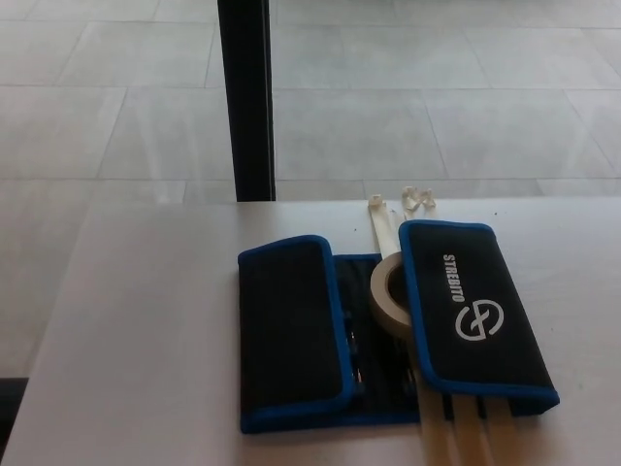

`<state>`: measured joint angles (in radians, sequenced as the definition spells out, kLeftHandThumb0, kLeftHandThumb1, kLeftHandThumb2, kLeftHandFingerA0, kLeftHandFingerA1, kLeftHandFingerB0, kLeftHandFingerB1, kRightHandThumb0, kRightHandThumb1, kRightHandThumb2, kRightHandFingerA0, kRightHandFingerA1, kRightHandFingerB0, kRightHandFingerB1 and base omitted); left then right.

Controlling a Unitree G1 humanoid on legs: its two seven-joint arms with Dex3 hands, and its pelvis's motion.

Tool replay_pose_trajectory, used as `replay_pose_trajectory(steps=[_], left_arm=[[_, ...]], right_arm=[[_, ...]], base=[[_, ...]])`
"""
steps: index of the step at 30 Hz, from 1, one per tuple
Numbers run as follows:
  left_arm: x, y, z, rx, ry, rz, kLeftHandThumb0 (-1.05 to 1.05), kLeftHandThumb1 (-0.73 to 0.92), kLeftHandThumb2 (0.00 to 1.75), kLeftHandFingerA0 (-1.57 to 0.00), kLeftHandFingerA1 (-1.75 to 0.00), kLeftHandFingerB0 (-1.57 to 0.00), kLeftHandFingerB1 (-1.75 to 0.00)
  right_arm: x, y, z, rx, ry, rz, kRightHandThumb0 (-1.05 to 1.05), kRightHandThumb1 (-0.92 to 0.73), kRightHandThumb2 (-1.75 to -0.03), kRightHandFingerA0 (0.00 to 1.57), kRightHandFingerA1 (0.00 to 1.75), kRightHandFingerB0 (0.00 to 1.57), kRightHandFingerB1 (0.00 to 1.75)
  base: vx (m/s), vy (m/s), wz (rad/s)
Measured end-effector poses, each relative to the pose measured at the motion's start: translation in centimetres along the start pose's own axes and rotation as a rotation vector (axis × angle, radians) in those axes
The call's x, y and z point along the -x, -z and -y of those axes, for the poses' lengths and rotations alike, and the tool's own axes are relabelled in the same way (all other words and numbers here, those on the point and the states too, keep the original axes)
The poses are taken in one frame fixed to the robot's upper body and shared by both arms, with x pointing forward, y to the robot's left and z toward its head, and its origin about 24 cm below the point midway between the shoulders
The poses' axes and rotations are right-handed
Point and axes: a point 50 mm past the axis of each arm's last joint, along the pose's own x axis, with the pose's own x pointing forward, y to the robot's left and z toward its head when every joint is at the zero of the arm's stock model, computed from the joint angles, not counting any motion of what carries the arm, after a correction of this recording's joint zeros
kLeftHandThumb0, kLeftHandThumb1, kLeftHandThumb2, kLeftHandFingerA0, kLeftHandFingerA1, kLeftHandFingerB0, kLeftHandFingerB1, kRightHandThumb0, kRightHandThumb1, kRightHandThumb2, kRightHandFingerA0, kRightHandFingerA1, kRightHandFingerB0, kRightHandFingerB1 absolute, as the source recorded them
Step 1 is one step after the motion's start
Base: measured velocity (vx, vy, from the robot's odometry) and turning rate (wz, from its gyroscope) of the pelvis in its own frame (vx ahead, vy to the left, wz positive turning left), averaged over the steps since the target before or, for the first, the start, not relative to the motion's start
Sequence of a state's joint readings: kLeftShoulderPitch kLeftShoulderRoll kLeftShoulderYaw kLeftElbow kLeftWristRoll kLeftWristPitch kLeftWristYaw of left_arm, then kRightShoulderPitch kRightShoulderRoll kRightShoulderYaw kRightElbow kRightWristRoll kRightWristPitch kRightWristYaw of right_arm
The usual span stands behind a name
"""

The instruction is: The robot uses its right hand to open a black folded toolkit cover kept in the middle of the desk

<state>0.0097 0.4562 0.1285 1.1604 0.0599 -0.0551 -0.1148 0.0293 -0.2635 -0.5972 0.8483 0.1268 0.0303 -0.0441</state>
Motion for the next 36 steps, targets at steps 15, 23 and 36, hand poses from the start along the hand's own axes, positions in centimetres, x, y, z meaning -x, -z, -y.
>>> replay_pose_trajectory(steps=[15, 23, 36], left_arm=[[0.0, -0.4, -2.9, 0.114, -0.043, -0.021, -0.94, 0.92, 0.77, -0.27, -0.51, -0.26, -0.36], [0.0, -0.5, -2.9, 0.135, -0.034, -0.021, -1.02, 0.84, 0.85, -0.27, -0.53, -0.24, -0.39], [0.0, -0.4, -2.8, 0.152, -0.019, -0.026, -0.93, 0.92, 0.78, -0.29, -0.52, -0.26, -0.36]], right_arm=[[1.3, -15.8, 3.2, -0.356, 0.049, 0.514, -0.92, -0.57, -0.92, 0.17, 0.79, 0.10, 0.59], [5.6, -23.1, -1.0, -0.255, -0.125, 0.822, -0.62, -0.55, -0.95, 0.08, 0.50, 0.00, 0.35], [11.3, -23.4, -12.3, 0.203, -0.500, 1.026, -0.77, -0.56, -0.95, 0.02, 0.42, 0.09, 0.37]], base=[[0.00, 0.000, 0.00], [0.00, 0.000, 0.00], [0.00, 0.000, 0.00]])
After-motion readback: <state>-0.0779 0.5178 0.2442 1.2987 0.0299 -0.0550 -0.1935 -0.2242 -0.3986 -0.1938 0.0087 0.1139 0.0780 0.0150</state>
